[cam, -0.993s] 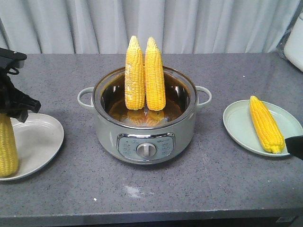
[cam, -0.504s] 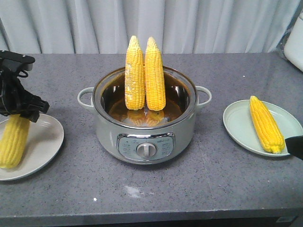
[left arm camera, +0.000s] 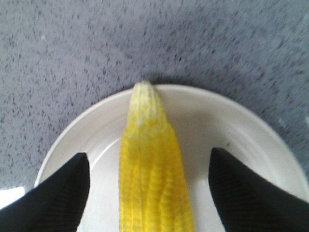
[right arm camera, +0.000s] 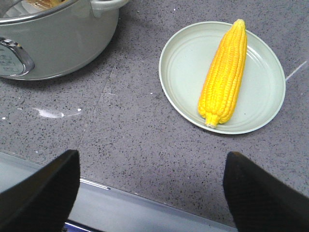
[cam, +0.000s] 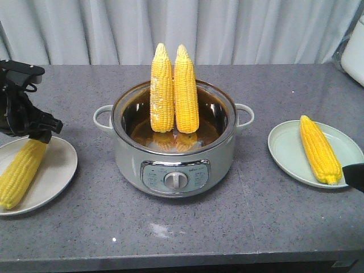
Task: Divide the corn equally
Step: 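Lower the cob onto the cream plate and open the left gripper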
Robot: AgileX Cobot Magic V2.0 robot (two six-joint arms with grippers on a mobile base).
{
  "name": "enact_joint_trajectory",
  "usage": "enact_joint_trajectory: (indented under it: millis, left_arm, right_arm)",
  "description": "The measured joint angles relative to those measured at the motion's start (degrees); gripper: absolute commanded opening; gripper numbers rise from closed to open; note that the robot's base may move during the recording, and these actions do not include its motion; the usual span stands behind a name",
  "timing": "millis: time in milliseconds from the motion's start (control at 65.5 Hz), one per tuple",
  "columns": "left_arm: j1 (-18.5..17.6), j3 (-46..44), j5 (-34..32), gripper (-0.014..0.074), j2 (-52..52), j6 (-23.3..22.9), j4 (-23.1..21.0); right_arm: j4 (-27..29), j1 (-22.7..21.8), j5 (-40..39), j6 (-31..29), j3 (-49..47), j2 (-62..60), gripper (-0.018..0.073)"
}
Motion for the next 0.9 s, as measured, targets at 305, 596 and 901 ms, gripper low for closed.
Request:
enact_joint_trajectory:
  millis: [305, 596, 901]
  left_arm:
    - [0.0, 0.0, -1.3, 0.0507, -8.6, 8.2, -11.7]
    - [-0.4, 6.1, -1.6, 0.0507, -18.5, 11.8, -17.3]
    - [-0.5, 17.5, -4.6, 0.0507, -28.5, 15.6, -18.9]
  right_arm:
    - [0.0, 0.0, 0.0, 0.0, 0.0, 0.0, 0.0577]
    - [-3.0, 0.0, 0.0, -5.3, 0.0, 0.0, 0.0577]
    - [-1.1, 0.0, 0.0, -4.9, 0.0, 0.0, 0.0577]
